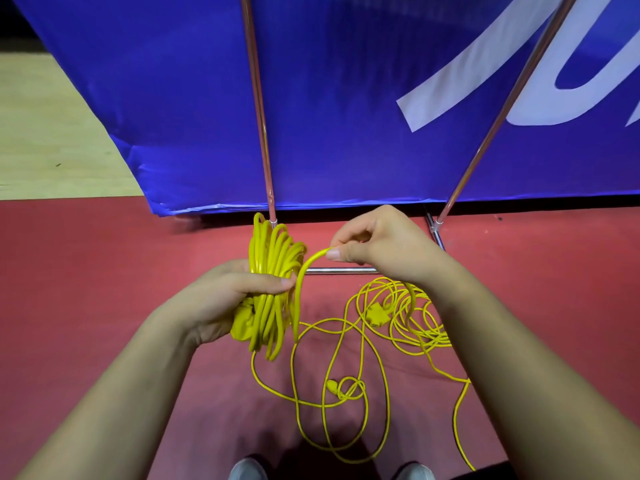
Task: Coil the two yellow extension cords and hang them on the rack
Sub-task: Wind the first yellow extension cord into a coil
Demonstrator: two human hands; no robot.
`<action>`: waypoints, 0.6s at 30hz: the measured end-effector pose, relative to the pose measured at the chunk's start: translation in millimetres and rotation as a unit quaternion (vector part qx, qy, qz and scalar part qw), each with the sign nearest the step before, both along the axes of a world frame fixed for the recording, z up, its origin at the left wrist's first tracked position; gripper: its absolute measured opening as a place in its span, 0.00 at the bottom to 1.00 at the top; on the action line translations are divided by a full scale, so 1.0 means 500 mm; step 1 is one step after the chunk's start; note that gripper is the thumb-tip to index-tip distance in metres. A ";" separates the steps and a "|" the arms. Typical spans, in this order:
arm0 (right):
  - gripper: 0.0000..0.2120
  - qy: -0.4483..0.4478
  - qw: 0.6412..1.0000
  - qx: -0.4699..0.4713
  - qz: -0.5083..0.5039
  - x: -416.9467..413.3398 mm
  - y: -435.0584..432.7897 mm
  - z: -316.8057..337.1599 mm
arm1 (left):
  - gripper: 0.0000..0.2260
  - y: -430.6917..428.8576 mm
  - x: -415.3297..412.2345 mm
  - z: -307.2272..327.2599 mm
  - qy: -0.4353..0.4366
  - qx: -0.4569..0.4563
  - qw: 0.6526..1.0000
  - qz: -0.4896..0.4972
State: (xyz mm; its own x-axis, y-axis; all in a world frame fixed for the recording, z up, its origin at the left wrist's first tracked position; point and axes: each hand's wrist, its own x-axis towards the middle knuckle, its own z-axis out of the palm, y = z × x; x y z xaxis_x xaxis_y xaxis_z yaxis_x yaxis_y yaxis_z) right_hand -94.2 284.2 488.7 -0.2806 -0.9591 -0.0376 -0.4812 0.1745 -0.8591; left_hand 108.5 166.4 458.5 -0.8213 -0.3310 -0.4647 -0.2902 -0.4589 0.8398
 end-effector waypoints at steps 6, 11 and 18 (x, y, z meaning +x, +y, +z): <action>0.05 -0.031 0.999 -0.023 0.018 0.020 -0.011 -0.010 | 0.14 0.013 -0.010 0.000 0.055 0.068 0.995 0.043; 0.06 -0.153 0.987 0.024 0.033 -0.008 -0.004 -0.062 | 0.10 0.002 -0.011 0.008 0.125 0.095 0.986 0.057; 0.03 -0.258 0.964 0.000 -0.063 -0.072 0.025 -0.127 | 0.27 -0.023 0.013 0.025 0.045 0.103 0.989 0.093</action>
State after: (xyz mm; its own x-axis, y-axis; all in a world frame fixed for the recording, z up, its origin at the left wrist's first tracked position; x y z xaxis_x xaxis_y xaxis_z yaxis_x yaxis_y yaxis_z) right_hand -130.2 296.6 425.2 -0.3385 -0.9186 -0.2038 0.0346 0.2043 -0.9783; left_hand 115.1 155.1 470.9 -0.7970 -0.3854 -0.4651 -0.1128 -0.6615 0.7414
